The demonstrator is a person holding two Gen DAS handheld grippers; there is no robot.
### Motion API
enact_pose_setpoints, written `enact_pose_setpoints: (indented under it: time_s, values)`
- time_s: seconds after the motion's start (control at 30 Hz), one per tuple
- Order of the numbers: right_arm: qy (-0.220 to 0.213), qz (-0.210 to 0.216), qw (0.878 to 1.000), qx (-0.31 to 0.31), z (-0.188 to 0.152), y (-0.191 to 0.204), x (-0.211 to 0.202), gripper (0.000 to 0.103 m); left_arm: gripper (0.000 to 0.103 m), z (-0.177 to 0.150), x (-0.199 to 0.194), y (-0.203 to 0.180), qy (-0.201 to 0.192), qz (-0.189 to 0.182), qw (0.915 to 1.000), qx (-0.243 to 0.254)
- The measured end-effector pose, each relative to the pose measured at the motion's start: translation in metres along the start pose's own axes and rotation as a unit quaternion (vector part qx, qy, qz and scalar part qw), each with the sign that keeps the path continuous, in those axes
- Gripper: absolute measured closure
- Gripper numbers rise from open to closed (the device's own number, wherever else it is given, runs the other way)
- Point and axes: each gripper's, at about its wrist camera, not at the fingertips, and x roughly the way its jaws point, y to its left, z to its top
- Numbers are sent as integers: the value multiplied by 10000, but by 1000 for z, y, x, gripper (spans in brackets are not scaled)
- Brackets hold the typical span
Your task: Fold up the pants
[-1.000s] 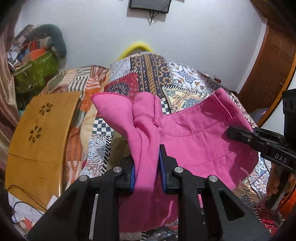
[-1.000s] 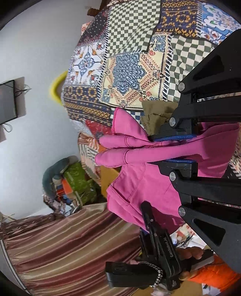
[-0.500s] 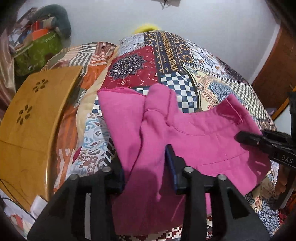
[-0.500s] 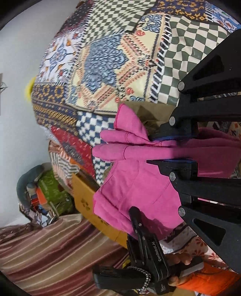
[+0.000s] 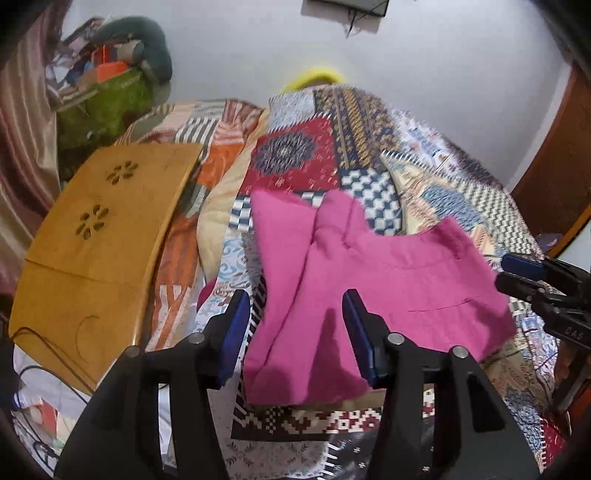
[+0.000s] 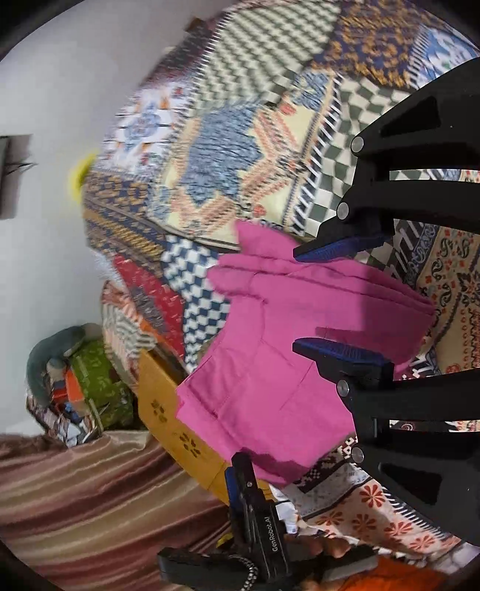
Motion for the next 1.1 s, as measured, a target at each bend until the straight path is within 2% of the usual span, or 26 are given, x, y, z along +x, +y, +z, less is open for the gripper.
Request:
enact_pose_setpoints:
  time_s: [0.13, 0.17, 0.23, 0.27, 0.37, 0.5, 0.6, 0.73, 0.87, 1.1]
  values:
    - [-67, 51, 9994, -340, 4, 11, -1, 64, 54, 4, -3, -13, -112, -211, 9997, 78]
    - [-30, 68, 9993, -366, 4, 12, 2, 64, 58, 5, 0, -17, -100, -243, 9996, 86]
    - [120, 88, 9992, -365, 3, 12, 15, 64, 72, 5, 9, -24, 13, -305, 9994, 159]
    - [177, 72, 9992, -349, 1, 12, 20, 64, 74, 5, 14, -27, 63, -339, 9992, 191]
    - [485, 88, 9987, -149, -4, 3, 38, 64, 75, 3, 30, -34, 167, -251, 9989, 345]
    - [666, 178, 9976, -64, -9, -5, 49, 64, 75, -1, 56, -27, 346, 148, 9984, 414]
    - [660, 182, 9976, -125, -11, -5, 49, 64, 74, -6, 63, -22, 393, 105, 9985, 379]
    - [663, 124, 9976, -149, -10, -2, 47, 64, 74, -7, 56, -28, 408, 220, 9975, 527]
    - [632, 106, 9979, -44, -7, -4, 38, 64, 74, -5, 43, -29, 443, 194, 9978, 442]
    - [302, 87, 9995, 71, -1, -4, 0, 64, 74, -2, -4, -34, 201, 83, 9994, 274]
